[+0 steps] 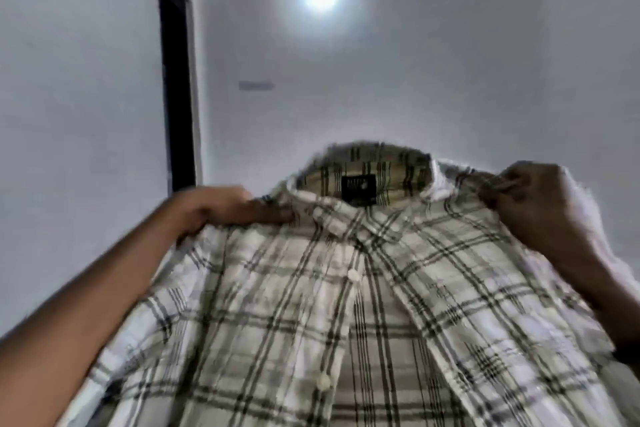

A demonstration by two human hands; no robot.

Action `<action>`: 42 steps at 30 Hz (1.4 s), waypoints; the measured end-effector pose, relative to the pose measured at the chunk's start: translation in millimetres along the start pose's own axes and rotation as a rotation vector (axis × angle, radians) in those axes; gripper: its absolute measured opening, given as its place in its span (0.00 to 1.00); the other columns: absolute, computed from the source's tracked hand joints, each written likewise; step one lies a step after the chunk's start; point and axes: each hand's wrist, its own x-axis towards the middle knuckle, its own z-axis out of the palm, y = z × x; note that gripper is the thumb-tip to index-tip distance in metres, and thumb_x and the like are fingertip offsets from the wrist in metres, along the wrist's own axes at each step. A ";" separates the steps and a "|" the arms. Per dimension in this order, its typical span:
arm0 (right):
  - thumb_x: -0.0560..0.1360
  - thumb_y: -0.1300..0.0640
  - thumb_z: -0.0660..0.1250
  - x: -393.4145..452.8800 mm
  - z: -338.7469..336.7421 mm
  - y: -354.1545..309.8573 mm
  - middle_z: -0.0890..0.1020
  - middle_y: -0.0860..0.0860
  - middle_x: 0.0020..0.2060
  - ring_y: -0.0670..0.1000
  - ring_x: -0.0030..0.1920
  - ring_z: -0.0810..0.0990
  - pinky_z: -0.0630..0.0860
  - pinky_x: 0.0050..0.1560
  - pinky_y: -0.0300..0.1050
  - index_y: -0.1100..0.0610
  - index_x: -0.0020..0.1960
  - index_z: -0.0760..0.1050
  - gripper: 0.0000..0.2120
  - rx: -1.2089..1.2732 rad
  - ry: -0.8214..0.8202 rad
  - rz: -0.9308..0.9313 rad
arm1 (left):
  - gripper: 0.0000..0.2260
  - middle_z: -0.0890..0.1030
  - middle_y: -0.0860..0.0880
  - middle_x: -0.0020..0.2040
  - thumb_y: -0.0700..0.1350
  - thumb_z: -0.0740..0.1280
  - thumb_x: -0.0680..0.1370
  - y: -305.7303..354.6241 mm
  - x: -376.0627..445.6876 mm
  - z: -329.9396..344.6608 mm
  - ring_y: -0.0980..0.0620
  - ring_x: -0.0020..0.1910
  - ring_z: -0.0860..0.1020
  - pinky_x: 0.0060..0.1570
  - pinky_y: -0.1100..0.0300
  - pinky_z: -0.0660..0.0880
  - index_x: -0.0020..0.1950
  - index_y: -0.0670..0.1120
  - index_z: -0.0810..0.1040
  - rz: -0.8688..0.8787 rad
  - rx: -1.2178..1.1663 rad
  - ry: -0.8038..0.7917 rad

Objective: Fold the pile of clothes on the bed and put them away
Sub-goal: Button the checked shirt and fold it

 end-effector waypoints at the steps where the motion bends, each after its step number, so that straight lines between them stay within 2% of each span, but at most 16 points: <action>1: 0.73 0.51 0.74 -32.7 34.3 35.7 0.85 0.57 0.40 0.64 0.45 0.84 0.79 0.45 0.53 0.49 0.48 0.83 0.05 0.000 -0.038 0.073 | 0.42 0.78 0.56 0.35 0.88 0.60 0.50 -16.1 12.9 70.7 0.56 0.36 0.74 0.41 0.59 0.71 0.36 0.51 0.81 -0.022 -0.035 -0.046; 3: 0.74 0.58 0.72 -103.3 94.7 101.2 0.85 0.58 0.40 0.64 0.44 0.84 0.75 0.44 0.50 0.53 0.48 0.84 0.04 -0.012 -0.110 0.198 | 0.42 0.72 0.53 0.31 0.87 0.64 0.47 -43.5 24.9 201.4 0.54 0.32 0.68 0.35 0.58 0.63 0.33 0.49 0.76 -0.058 -0.166 -0.138; 7: 0.72 0.66 0.71 -235.5 177.9 213.6 0.84 0.62 0.36 0.62 0.39 0.83 0.75 0.39 0.51 0.59 0.44 0.83 0.04 -0.089 -0.283 0.424 | 0.25 0.69 0.55 0.25 0.66 0.78 0.68 -80.3 24.1 408.2 0.55 0.27 0.65 0.27 0.59 0.58 0.33 0.45 0.78 -0.168 -0.305 -0.261; 11: 0.76 0.60 0.67 -294.6 242.2 289.8 0.82 0.66 0.39 0.66 0.41 0.81 0.76 0.42 0.58 0.62 0.45 0.79 0.06 -0.178 -0.342 0.544 | 0.28 0.73 0.53 0.26 0.74 0.70 0.59 -101.8 52.9 503.3 0.52 0.29 0.72 0.32 0.56 0.65 0.32 0.48 0.77 -0.233 -0.276 -0.252; 17: 0.80 0.57 0.68 -248.4 315.0 312.6 0.84 0.67 0.47 0.67 0.50 0.81 0.73 0.49 0.56 0.65 0.51 0.80 0.10 -0.180 -0.324 0.540 | 0.28 0.79 0.47 0.34 0.72 0.70 0.72 -95.7 132.8 501.2 0.47 0.34 0.77 0.32 0.57 0.69 0.39 0.45 0.80 -0.301 -0.098 -0.054; 20: 0.79 0.54 0.68 -237.6 332.3 304.9 0.83 0.66 0.54 0.66 0.54 0.81 0.74 0.53 0.54 0.63 0.61 0.79 0.15 -0.168 -0.438 0.543 | 0.17 0.82 0.46 0.52 0.63 0.73 0.75 -80.4 137.2 505.4 0.43 0.53 0.79 0.53 0.50 0.76 0.54 0.54 0.79 -0.302 -0.047 0.055; 22: 0.78 0.52 0.70 -247.7 324.4 283.8 0.79 0.63 0.62 0.63 0.57 0.81 0.75 0.56 0.51 0.58 0.70 0.73 0.23 -0.132 -0.604 0.545 | 0.20 0.80 0.46 0.61 0.59 0.74 0.75 -58.4 113.2 504.9 0.42 0.62 0.76 0.64 0.46 0.72 0.63 0.54 0.75 -0.185 -0.065 0.086; 23: 0.77 0.51 0.73 -260.0 310.3 268.5 0.79 0.60 0.64 0.61 0.57 0.81 0.74 0.55 0.48 0.55 0.71 0.72 0.25 -0.113 -0.719 0.543 | 0.20 0.81 0.47 0.60 0.58 0.74 0.76 -45.4 87.4 506.5 0.44 0.61 0.77 0.63 0.48 0.72 0.63 0.54 0.75 -0.087 -0.125 0.074; 25: 0.75 0.48 0.76 -284.7 275.9 231.4 0.83 0.52 0.61 0.53 0.51 0.84 0.76 0.51 0.44 0.50 0.67 0.77 0.22 -0.023 -0.958 0.503 | 0.14 0.82 0.51 0.52 0.58 0.74 0.76 -14.4 23.2 499.1 0.53 0.50 0.80 0.50 0.57 0.76 0.57 0.54 0.79 0.015 -0.300 -0.029; 29: 0.73 0.45 0.78 -357.9 183.5 165.7 0.84 0.41 0.46 0.40 0.41 0.82 0.76 0.41 0.37 0.45 0.56 0.80 0.14 0.007 -1.398 0.409 | 0.09 0.82 0.55 0.47 0.56 0.73 0.78 19.3 -131.9 506.0 0.61 0.37 0.78 0.39 0.62 0.79 0.54 0.54 0.80 -0.124 -0.327 -0.214; 30: 0.73 0.44 0.78 -377.4 170.5 158.9 0.84 0.42 0.45 0.40 0.40 0.82 0.76 0.40 0.35 0.45 0.54 0.79 0.14 -0.003 -1.415 0.425 | 0.12 0.83 0.53 0.52 0.56 0.72 0.79 17.2 -153.3 516.7 0.60 0.40 0.80 0.43 0.60 0.81 0.58 0.53 0.79 -0.163 -0.283 -0.216; 32: 0.71 0.42 0.78 -411.8 152.5 150.3 0.82 0.43 0.44 0.43 0.41 0.82 0.74 0.38 0.35 0.47 0.52 0.76 0.17 -0.071 -1.383 0.430 | 0.21 0.79 0.50 0.66 0.57 0.70 0.79 13.6 -181.3 529.6 0.54 0.58 0.79 0.61 0.57 0.77 0.70 0.52 0.75 -0.216 -0.174 -0.240; 34: 0.71 0.39 0.77 -432.6 143.7 148.8 0.77 0.45 0.46 0.46 0.42 0.79 0.72 0.36 0.38 0.49 0.54 0.71 0.22 -0.239 -1.338 0.377 | 0.26 0.75 0.49 0.71 0.58 0.71 0.78 11.3 -193.2 530.1 0.49 0.67 0.74 0.67 0.54 0.72 0.73 0.51 0.71 -0.265 -0.124 -0.241; 37: 0.73 0.33 0.71 -445.2 129.8 145.8 0.74 0.47 0.49 0.48 0.43 0.77 0.72 0.35 0.41 0.48 0.56 0.66 0.25 -0.461 -1.326 0.302 | 0.30 0.77 0.47 0.66 0.55 0.75 0.76 21.7 -211.6 524.2 0.49 0.63 0.77 0.63 0.54 0.77 0.74 0.49 0.69 -0.304 -0.053 -0.277; 40: 0.79 0.46 0.68 -451.2 124.1 139.3 0.74 0.49 0.47 0.51 0.41 0.78 0.80 0.40 0.47 0.51 0.57 0.68 0.14 -0.465 -1.288 0.276 | 0.33 0.76 0.45 0.66 0.45 0.74 0.77 31.8 -226.2 522.2 0.48 0.62 0.77 0.65 0.48 0.75 0.79 0.47 0.62 -0.332 -0.020 -0.308; 42: 0.79 0.54 0.66 -453.5 124.1 138.1 0.74 0.48 0.43 0.51 0.38 0.78 0.77 0.37 0.46 0.53 0.54 0.69 0.07 -0.424 -1.219 0.282 | 0.29 0.79 0.46 0.61 0.40 0.74 0.76 29.7 -226.7 524.7 0.51 0.54 0.79 0.56 0.56 0.79 0.75 0.45 0.67 -0.335 -0.055 -0.243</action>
